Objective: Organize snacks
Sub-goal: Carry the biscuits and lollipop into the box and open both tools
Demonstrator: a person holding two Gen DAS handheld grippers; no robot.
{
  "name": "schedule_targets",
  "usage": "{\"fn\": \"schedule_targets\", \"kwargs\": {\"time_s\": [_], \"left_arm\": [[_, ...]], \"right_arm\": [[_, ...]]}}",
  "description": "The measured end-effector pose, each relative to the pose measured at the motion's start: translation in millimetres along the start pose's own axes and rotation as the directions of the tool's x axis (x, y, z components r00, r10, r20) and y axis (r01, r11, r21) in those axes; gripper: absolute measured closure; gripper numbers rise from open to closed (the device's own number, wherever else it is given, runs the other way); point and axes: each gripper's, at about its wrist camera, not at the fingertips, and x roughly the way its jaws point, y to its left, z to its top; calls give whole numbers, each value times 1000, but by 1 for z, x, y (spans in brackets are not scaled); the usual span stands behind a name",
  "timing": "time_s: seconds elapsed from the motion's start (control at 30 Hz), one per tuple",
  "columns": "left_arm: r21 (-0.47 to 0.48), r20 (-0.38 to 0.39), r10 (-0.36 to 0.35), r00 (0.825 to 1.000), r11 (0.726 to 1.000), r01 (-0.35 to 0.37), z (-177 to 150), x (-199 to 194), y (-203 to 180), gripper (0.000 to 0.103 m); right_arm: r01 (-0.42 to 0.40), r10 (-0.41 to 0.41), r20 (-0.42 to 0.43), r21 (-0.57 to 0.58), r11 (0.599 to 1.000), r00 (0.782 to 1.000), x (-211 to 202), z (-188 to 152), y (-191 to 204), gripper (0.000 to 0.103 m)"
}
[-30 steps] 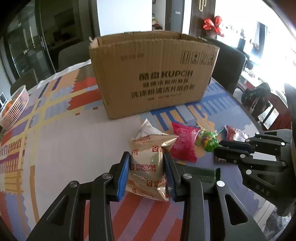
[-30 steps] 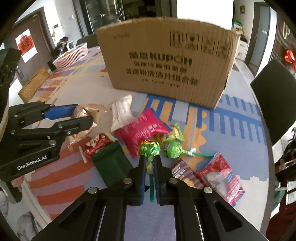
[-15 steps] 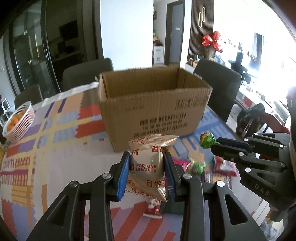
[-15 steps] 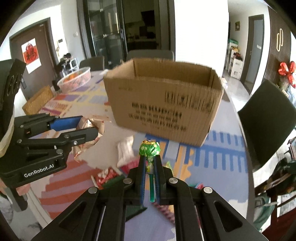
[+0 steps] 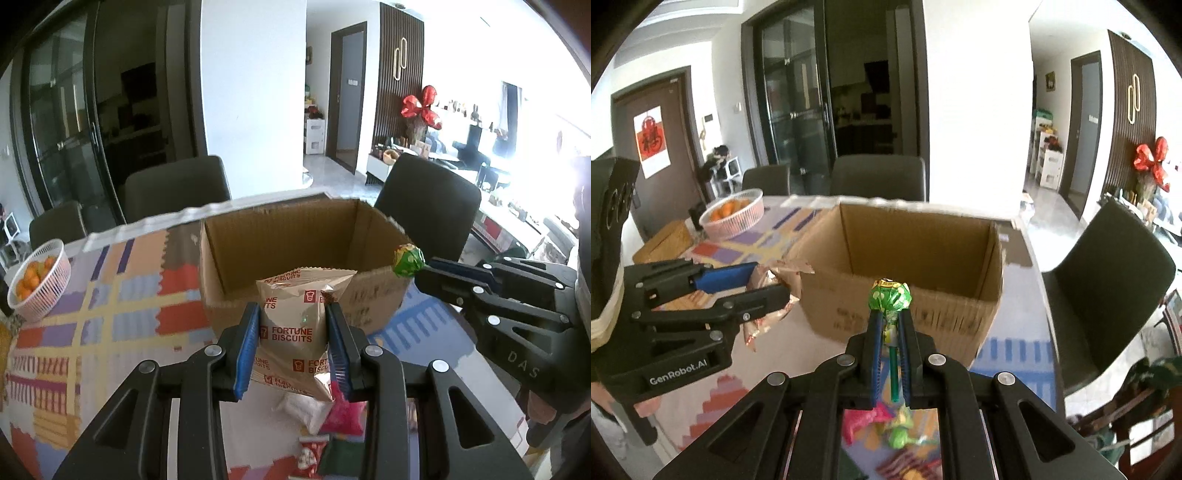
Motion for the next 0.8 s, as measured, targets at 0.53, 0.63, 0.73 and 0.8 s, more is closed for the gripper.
{"fn": "schedule_targets", "kwargs": {"time_s": [0.53,0.63,0.73,0.8], "left_arm": [[-27,-29,-23,999,999,22,69,34,10,67],[-39,-54,-31,998,999,29,79,47,14,67],[-42,-77,-19,997,999,16,87,58,14,67],[-43,-95,-18,995,999,14,91,66,15,67]], "right_arm": [[46,-47,60,19,999,997,20,73,-30,93],[45,-45,40,20,999,998,30,82,-34,93],[44,-45,17,24,999,999,40,85,-38,93],[48,-48,1,26,999,999,48,88,-40,93]]}}
